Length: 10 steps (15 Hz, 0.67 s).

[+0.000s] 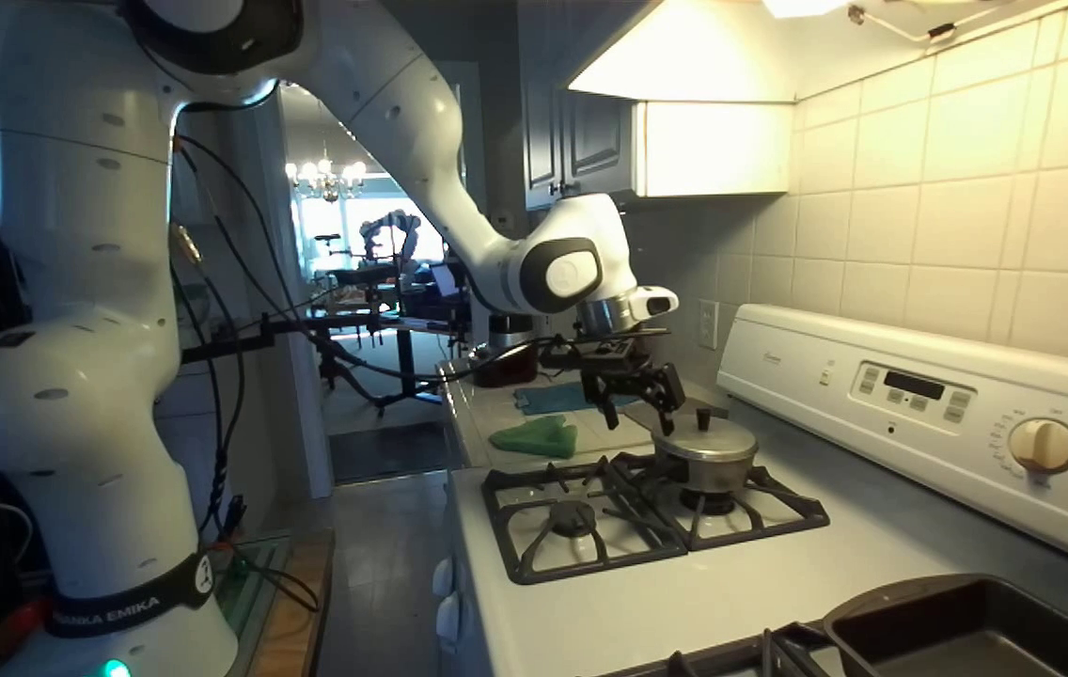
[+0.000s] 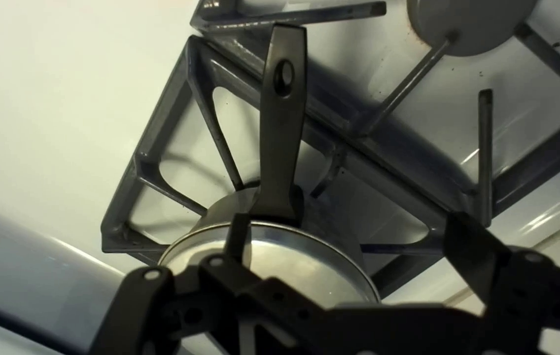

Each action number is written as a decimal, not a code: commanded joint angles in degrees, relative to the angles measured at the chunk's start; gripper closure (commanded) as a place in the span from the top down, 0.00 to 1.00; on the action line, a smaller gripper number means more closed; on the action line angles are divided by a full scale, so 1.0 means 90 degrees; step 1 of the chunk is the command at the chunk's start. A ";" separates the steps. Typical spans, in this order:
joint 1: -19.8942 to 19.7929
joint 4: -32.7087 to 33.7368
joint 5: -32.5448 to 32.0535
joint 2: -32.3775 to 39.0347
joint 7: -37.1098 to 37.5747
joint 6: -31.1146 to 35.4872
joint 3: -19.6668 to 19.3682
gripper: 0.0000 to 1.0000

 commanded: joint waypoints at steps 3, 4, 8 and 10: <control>-0.0114 0.0669 -0.0233 0.0733 0.0009 0.0047 0.0035 1.00; -0.0112 0.0754 -0.0285 0.0824 0.0032 0.0052 0.0012 1.00; -0.0068 0.0988 -0.0555 0.1072 0.0211 0.0046 -0.0128 1.00; -0.0034 0.1036 -0.0684 0.1135 0.0330 0.0052 -0.0214 1.00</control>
